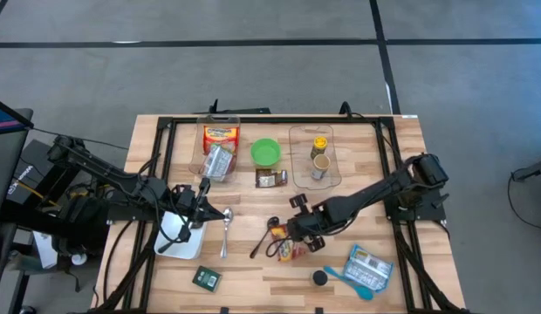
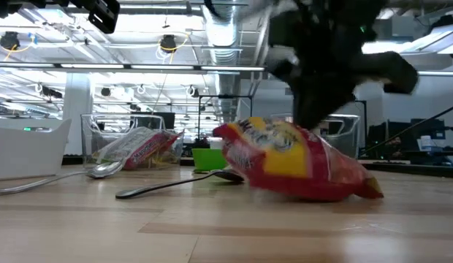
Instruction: Pick & Place Food Item
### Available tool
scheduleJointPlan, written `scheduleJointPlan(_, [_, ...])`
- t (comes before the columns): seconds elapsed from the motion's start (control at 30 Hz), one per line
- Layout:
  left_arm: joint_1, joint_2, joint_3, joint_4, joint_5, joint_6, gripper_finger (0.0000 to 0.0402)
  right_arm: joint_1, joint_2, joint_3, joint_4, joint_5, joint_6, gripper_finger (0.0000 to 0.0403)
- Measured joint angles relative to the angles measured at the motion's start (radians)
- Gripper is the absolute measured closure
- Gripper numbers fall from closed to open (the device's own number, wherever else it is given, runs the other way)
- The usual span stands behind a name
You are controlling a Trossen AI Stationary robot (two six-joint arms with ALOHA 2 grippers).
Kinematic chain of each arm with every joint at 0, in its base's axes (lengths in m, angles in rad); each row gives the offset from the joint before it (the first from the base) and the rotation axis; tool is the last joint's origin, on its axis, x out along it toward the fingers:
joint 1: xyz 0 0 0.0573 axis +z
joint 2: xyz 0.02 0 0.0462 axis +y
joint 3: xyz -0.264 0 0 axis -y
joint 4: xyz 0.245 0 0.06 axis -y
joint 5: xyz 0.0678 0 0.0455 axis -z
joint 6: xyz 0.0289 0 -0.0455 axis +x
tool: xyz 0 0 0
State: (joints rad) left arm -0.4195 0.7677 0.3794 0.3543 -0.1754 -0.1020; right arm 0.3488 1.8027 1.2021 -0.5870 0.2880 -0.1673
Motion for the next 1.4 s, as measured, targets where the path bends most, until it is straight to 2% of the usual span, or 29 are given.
scheduleJointPlan(0.23, [0.000,0.000,0.000,0.003,0.000,0.000,0.0401,0.057,-0.013,0.102,-0.122,0.225,0.003,0.0403])
scheduleJointPlan(0.5, [0.000,0.000,0.000,0.003,0.000,0.000,0.0402,0.111,-0.012,0.143,-0.155,0.437,0.051,0.0403])
scheduleJointPlan(0.87, [0.000,0.000,0.000,0.004,-0.008,0.000,0.0402,0.152,-0.012,0.143,-0.204,0.613,0.248,0.0403])
scheduleJointPlan(1.1, [0.000,0.000,0.000,0.004,-0.012,0.000,0.0402,0.151,-0.012,0.143,-0.194,0.656,0.306,0.0403])
scheduleJointPlan(1.4, [0.000,0.000,0.000,0.004,-0.017,0.000,0.0402,0.159,-0.012,0.143,-0.189,0.863,0.334,0.0403])
